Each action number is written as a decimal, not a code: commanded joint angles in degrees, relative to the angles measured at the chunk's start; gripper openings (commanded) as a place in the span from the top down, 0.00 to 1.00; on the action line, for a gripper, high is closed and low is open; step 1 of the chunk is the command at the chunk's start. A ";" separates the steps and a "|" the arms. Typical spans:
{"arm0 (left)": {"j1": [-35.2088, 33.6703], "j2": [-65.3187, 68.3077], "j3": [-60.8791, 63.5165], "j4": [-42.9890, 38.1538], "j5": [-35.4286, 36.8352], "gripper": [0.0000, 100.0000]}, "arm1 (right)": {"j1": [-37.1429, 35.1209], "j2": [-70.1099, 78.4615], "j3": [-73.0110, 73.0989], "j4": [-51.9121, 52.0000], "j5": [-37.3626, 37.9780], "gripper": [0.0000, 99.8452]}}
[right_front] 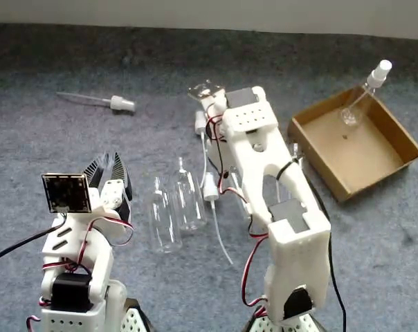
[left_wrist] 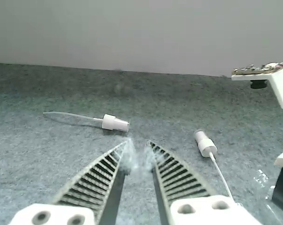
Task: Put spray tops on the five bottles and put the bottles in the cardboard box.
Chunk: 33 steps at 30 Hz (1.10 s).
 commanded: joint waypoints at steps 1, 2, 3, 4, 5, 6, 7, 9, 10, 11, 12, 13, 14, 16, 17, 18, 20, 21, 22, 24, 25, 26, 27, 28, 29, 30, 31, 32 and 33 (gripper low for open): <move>1.10 -0.22 -0.22 0.00 -0.53 0.97 | 0.22 3.03 -8.22 1.36 -3.52 0.71; 1.10 -0.22 -0.22 0.00 -0.53 0.97 | 0.31 4.97 -10.33 2.42 -4.04 0.71; 1.10 -0.22 -0.22 0.00 -0.53 0.97 | 0.31 6.81 -12.62 3.38 -4.04 0.71; 1.10 -0.22 -0.13 0.00 -0.53 0.97 | 0.31 8.48 -14.73 4.35 -4.04 0.71; 1.10 -0.22 0.31 -0.09 -0.53 0.97 | 0.31 10.15 -17.10 5.32 -4.04 0.71; 1.10 -0.22 0.75 -0.26 -0.62 0.97 | 0.48 11.74 -19.30 5.93 -4.04 0.71; 1.10 -0.22 1.01 -0.26 -0.62 0.97 | 0.66 13.32 -21.41 6.37 -4.04 0.71; 1.10 -0.22 1.01 -0.26 -0.62 0.97 | 1.27 16.40 -24.84 7.60 -4.04 0.71; 1.10 -0.22 1.01 -0.26 -0.62 0.97 | 1.54 17.80 -26.33 8.66 -4.04 0.71; 1.10 -0.22 1.01 -0.26 -0.62 0.97 | 1.80 19.30 -27.65 9.54 -4.04 0.71; 1.10 -0.22 1.10 -0.26 -0.62 0.97 | 2.15 20.44 -28.70 10.07 -4.13 0.71; 1.19 -0.22 1.10 -0.26 -0.62 0.97 | 2.59 21.41 -29.41 10.33 -4.22 0.71; 1.54 -0.22 1.10 -0.26 -0.62 0.97 | 3.12 22.02 -29.93 10.33 -4.31 0.71; 2.59 -0.22 1.19 -0.26 -0.62 0.97 | 3.82 22.37 -30.20 10.33 -4.22 0.71; 3.12 -0.22 1.19 -0.26 -0.62 0.97 | 4.18 22.37 -30.20 10.33 -4.22 0.71; 3.21 -0.22 1.27 -0.26 -0.62 0.97 | 4.35 22.29 -30.11 10.33 -4.13 0.71; 3.21 -0.22 1.27 -0.26 -0.62 0.97 | 4.44 22.29 -30.11 10.33 -4.13 0.72; 3.21 -0.22 1.27 -0.26 -0.62 0.97 | 4.44 22.29 -30.11 10.33 -4.13 0.72; 3.21 -0.22 1.27 -0.26 -0.62 0.97 | 4.44 22.20 -30.29 10.33 -4.13 0.74; 3.21 -0.22 1.27 -0.26 -0.62 0.97 | 4.44 22.20 -30.37 10.33 -4.13 0.80; 3.21 -0.22 1.27 -0.26 -0.62 0.97 | 4.44 22.20 -30.46 10.33 -4.22 0.82; 3.21 -0.22 1.27 -0.26 -0.62 0.97 | 4.44 22.20 -30.46 10.33 -4.31 0.84; 3.21 -0.22 1.27 -0.26 -0.62 0.97 | 4.44 22.20 -30.46 10.33 -4.31 0.85; 3.21 -0.22 1.27 -0.26 -0.62 0.97 | 4.44 22.20 -30.37 10.33 -4.31 0.86; 3.21 -0.22 1.27 -0.26 -0.62 0.97 | 4.44 22.20 -30.37 10.33 -4.31 0.86; 3.21 -0.22 1.27 -0.26 -0.62 0.97 | 4.44 22.20 -30.46 10.33 -4.31 0.86; 3.21 -0.22 1.27 -0.26 -0.62 0.97 | 4.44 22.20 -30.55 10.33 -4.40 0.86; 3.21 -0.22 1.27 -0.26 -0.62 0.97 | 4.44 22.11 -30.55 10.33 -4.40 0.86; 3.21 -0.22 1.27 -0.26 -0.62 0.97 | 4.62 22.02 -30.64 10.33 -4.40 0.86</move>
